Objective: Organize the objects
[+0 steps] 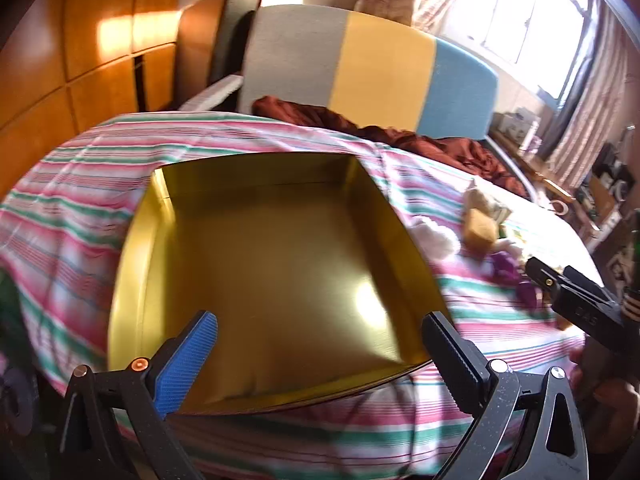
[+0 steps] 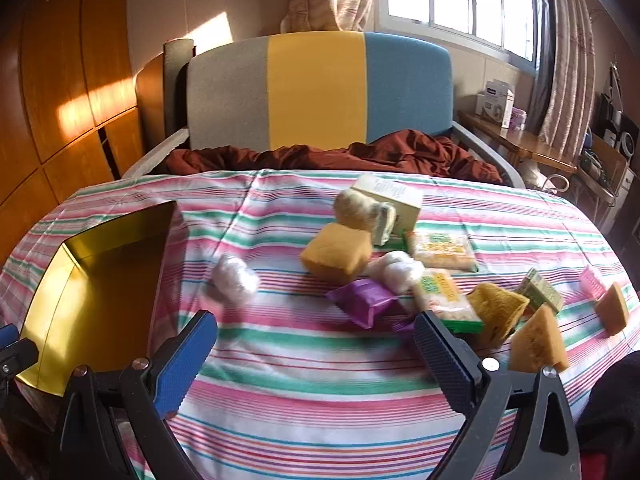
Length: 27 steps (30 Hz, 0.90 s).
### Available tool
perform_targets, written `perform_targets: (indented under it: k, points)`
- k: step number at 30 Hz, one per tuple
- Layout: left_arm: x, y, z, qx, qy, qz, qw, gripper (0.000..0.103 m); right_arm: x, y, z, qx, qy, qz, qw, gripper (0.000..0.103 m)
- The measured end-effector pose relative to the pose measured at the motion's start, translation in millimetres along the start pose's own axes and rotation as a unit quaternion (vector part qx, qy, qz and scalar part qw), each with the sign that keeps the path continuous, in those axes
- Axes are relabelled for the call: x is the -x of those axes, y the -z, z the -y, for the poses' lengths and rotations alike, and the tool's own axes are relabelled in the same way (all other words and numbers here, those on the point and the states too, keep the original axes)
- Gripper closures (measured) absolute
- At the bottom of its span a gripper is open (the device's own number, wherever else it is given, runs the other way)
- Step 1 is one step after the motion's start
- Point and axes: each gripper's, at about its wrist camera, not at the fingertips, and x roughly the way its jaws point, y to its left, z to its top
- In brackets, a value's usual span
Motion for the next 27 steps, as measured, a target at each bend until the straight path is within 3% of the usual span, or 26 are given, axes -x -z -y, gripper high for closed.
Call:
perform_targets:
  k: [8, 12, 16, 19, 21, 23, 27]
  points:
    - [-30.5, -44.1, 76.4, -0.088, 0.091, -0.036, 0.9913, 0.0, -0.6, -37.4, 90.1, -0.03, 0.072, 0.036, 0.996, 0.002]
    - [-58.8, -57.0, 117.4, -0.136, 0.117, -0.063, 0.9817, 0.0, -10.2, -38.7, 122.8, -0.057, 0.072, 0.043, 0.995, 0.002]
    - [-98.3, -66.4, 141.2, -0.156, 0.108, -0.101, 0.9766, 0.001, -20.9, -34.5, 146.0, -0.123, 0.034, 0.018, 0.992, 0.002]
    - [-119.8, -71.3, 152.8, -0.179, 0.089, -0.115, 0.973, 0.006, -23.5, -32.8, 157.2, -0.151, 0.021, 0.011, 0.988, 0.002]
    - [-137.5, -73.4, 157.2, -0.187, 0.068, -0.13, 0.9714, 0.017, -23.3, -31.4, 165.3, -0.172, 0.015, 0.01, 0.985, 0.002]
    - [-156.4, -75.7, 158.9, -0.187, 0.055, -0.146, 0.9699, 0.022, -22.0, -30.5, 172.1, -0.19, 0.01, 0.014, 0.982, 0.002]
    - [-183.4, -76.4, 162.1, -0.193, 0.032, -0.164, 0.9668, 0.024, -19.9, -28.9, 181.5, -0.217, 0.005, 0.021, 0.976, 0.002]
